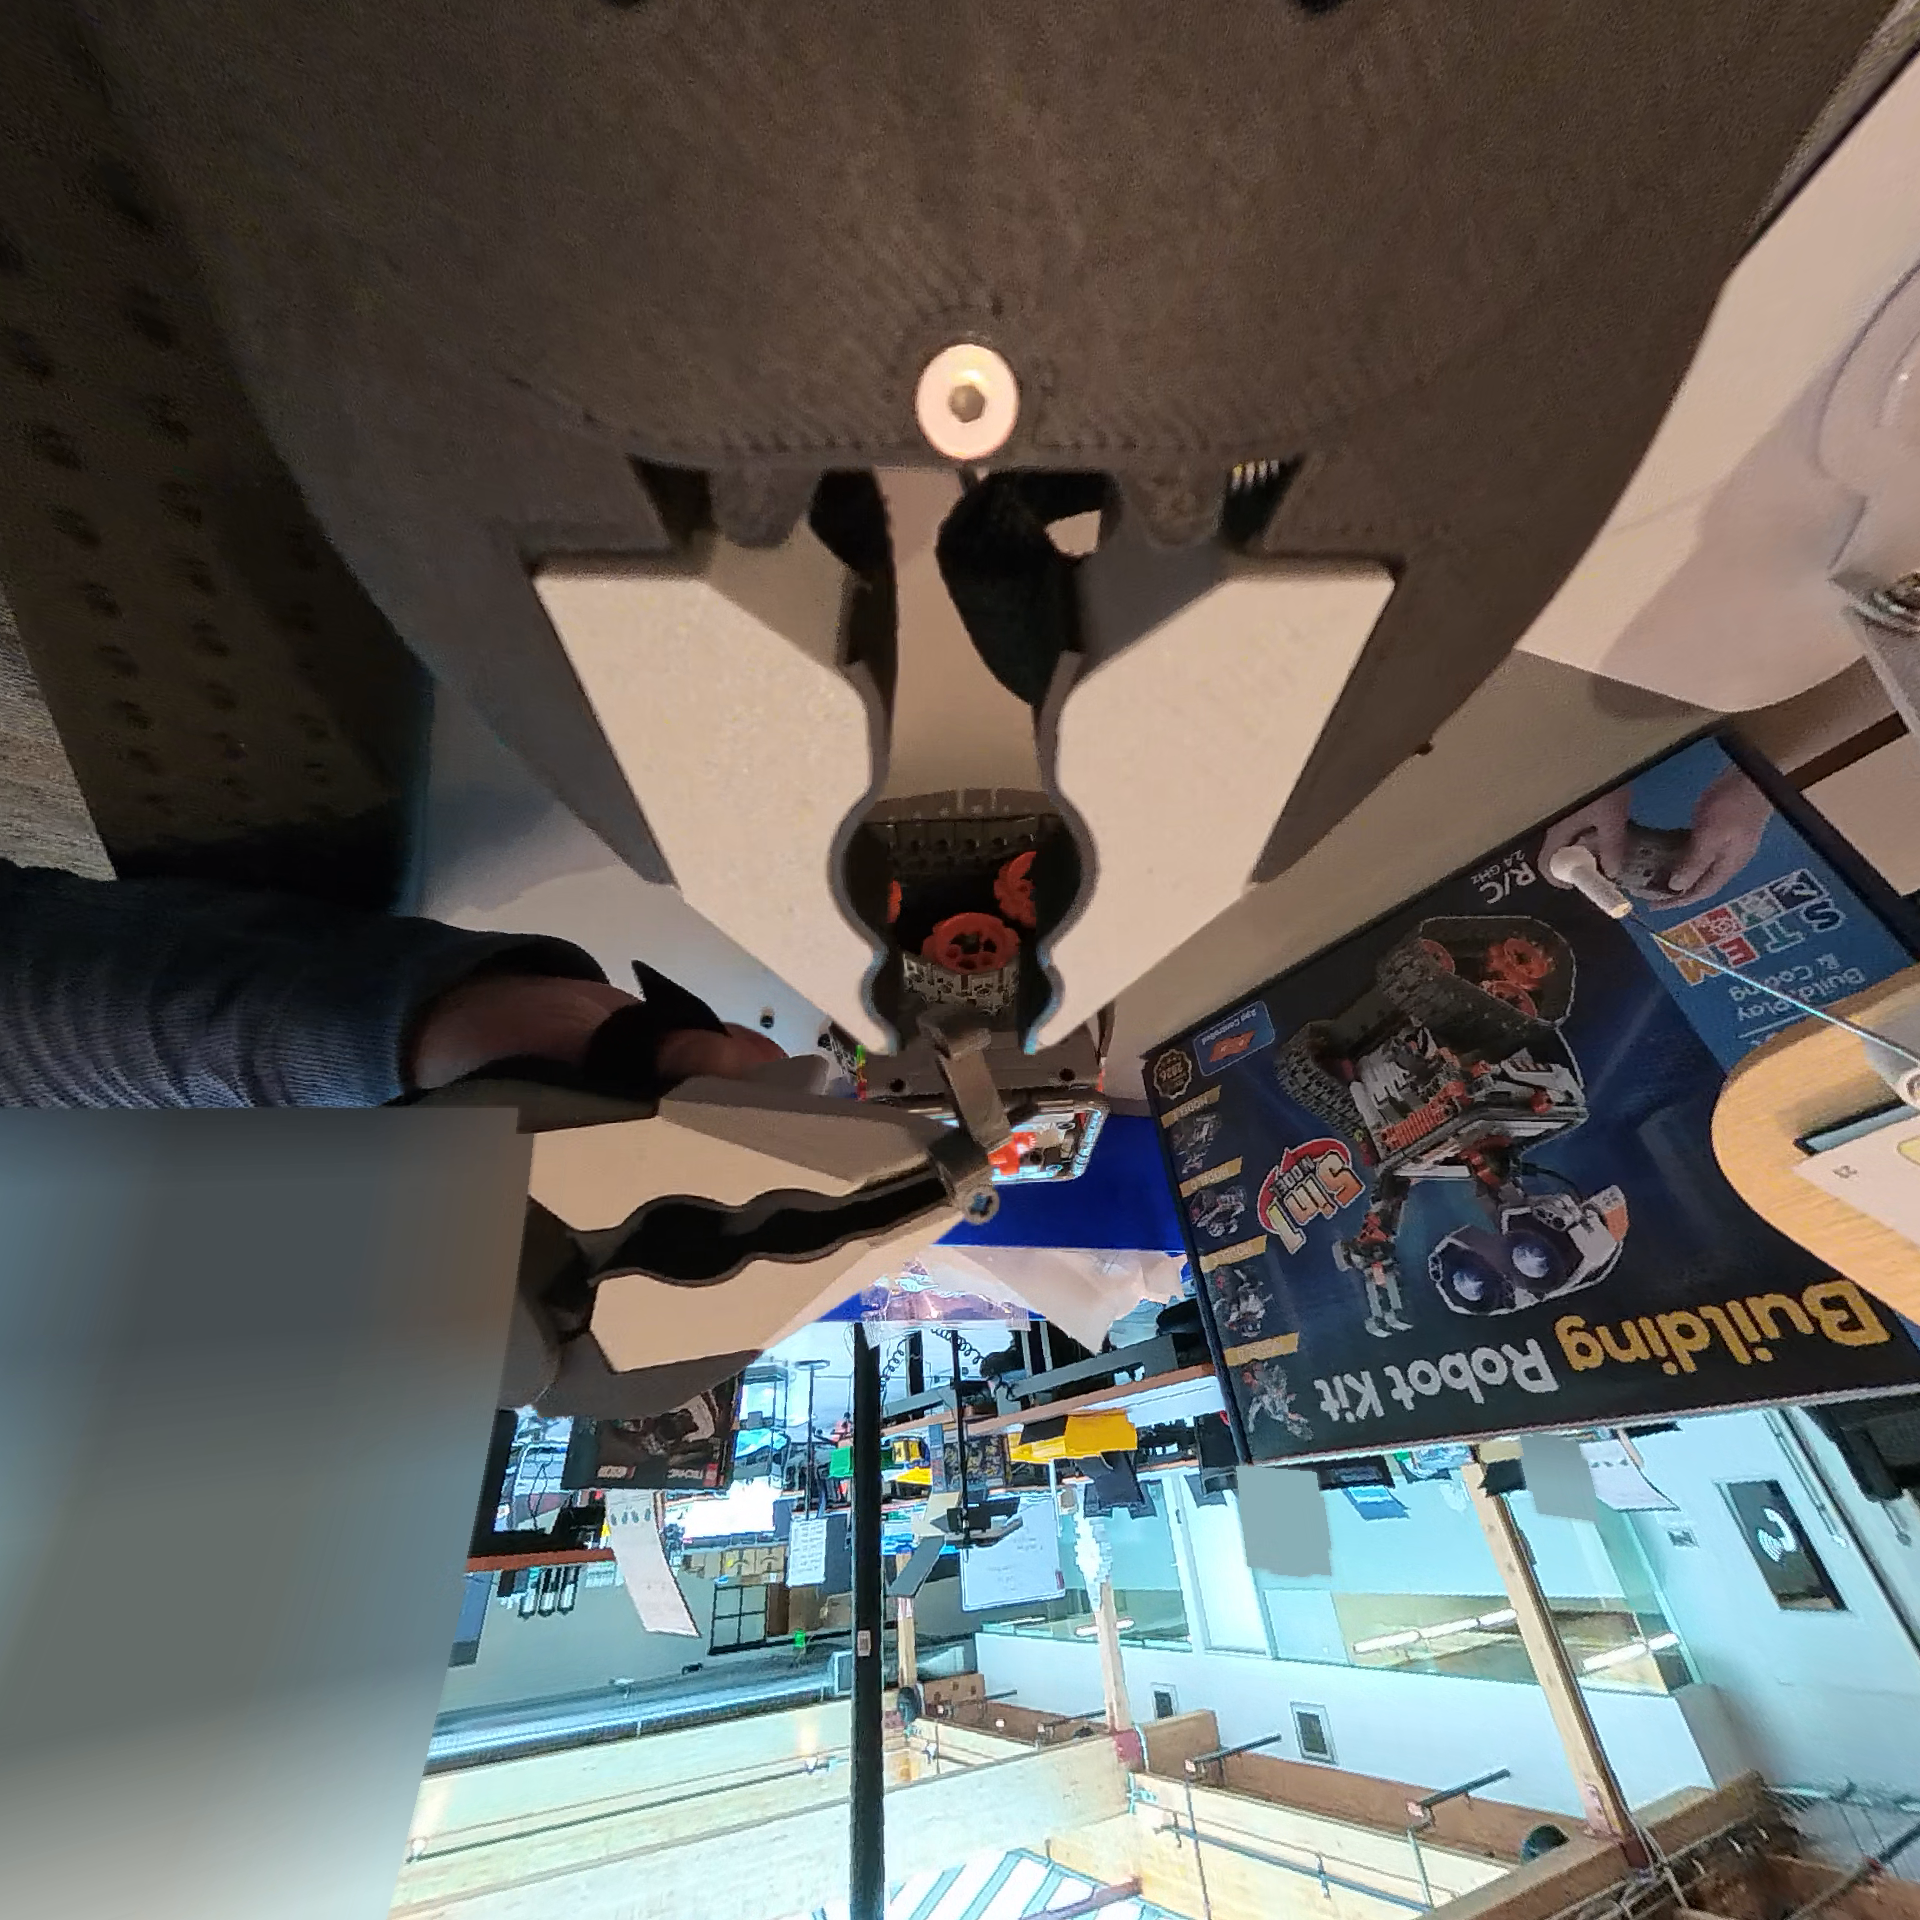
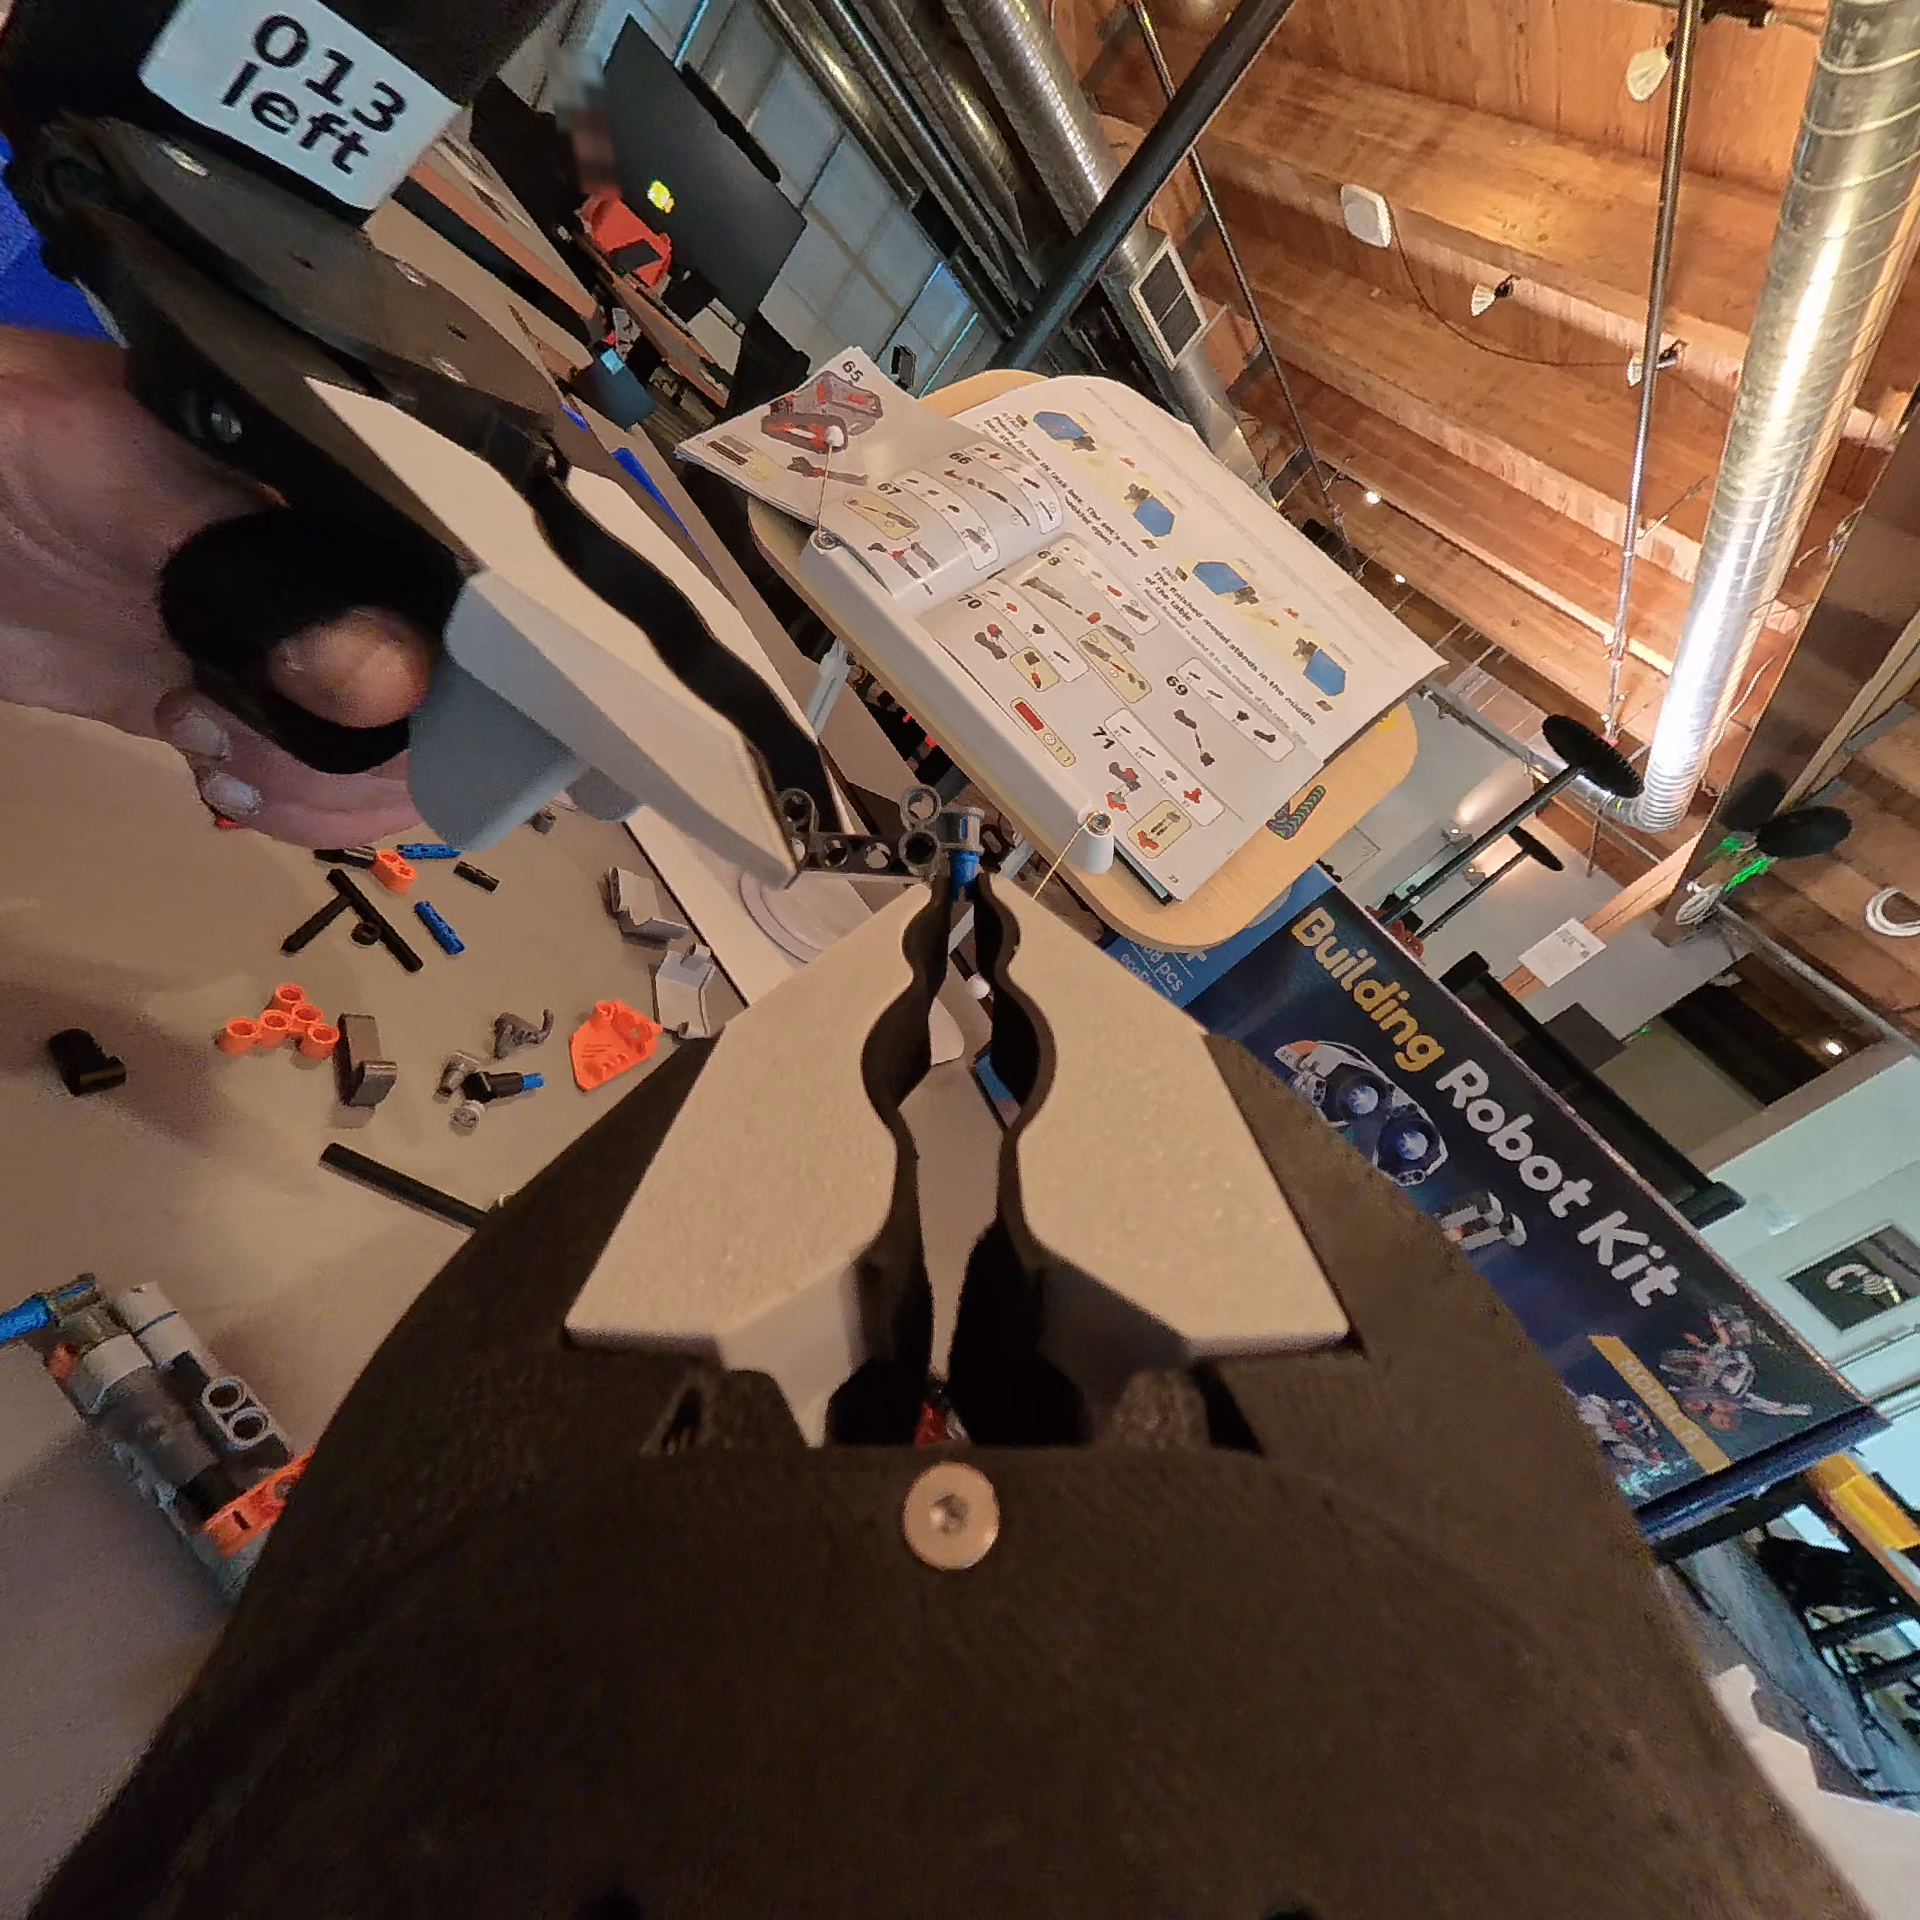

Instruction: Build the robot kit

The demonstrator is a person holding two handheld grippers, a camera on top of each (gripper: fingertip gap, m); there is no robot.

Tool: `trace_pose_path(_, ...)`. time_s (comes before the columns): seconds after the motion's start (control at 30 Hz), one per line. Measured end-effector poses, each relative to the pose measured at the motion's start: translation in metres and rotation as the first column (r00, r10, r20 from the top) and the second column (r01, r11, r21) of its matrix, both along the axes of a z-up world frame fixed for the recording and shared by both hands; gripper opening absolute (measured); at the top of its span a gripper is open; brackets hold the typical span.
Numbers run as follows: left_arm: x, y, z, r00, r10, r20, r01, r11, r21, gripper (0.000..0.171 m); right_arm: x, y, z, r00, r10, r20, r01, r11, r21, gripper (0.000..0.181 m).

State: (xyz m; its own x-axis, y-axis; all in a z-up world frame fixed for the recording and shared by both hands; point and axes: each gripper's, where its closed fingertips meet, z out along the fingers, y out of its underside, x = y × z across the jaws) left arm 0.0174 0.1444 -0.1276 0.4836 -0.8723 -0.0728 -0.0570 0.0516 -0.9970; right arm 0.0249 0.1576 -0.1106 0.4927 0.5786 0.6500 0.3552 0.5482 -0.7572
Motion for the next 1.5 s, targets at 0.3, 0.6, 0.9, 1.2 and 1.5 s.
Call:
trace_pose_path(0.3,0.0,0.002,-0.011,0.998,-0.034,-0.061,0.034,0.999,-0.001,0.005,0.002,0.0,-0.018,0.996,0.049,0.072,-0.042,0.994,-0.102,0.007)
trace_pose_path(0.6,0.001,0.011,-0.041,0.983,-0.04,-0.181,0.028,0.997,-0.071,0.005,0.022,0.004,-0.036,0.98,0.11,0.166,-0.068,0.969,-0.239,0.011)
trace_pose_path(0.9,0.019,0.008,-0.109,0.86,-0.073,-0.506,0.023,0.994,-0.104,0.006,0.036,0.015,-0.045,0.98,0.09,0.18,-0.031,0.951,-0.307,0.008)
trace_pose_path(1.2,0.026,-0.001,-0.149,0.767,-0.16,-0.621,0.06,0.982,-0.179,0.006,0.035,0.018,-0.057,0.973,0.078,0.219,-0.001,0.943,-0.332,0.006)
trace_pose_path(1.5,0.023,-0.005,-0.166,0.716,-0.186,-0.673,0.056,0.976,-0.211,0.006,0.033,0.017,-0.062,0.97,0.093,0.226,-0.009,0.937,-0.348,0.005)
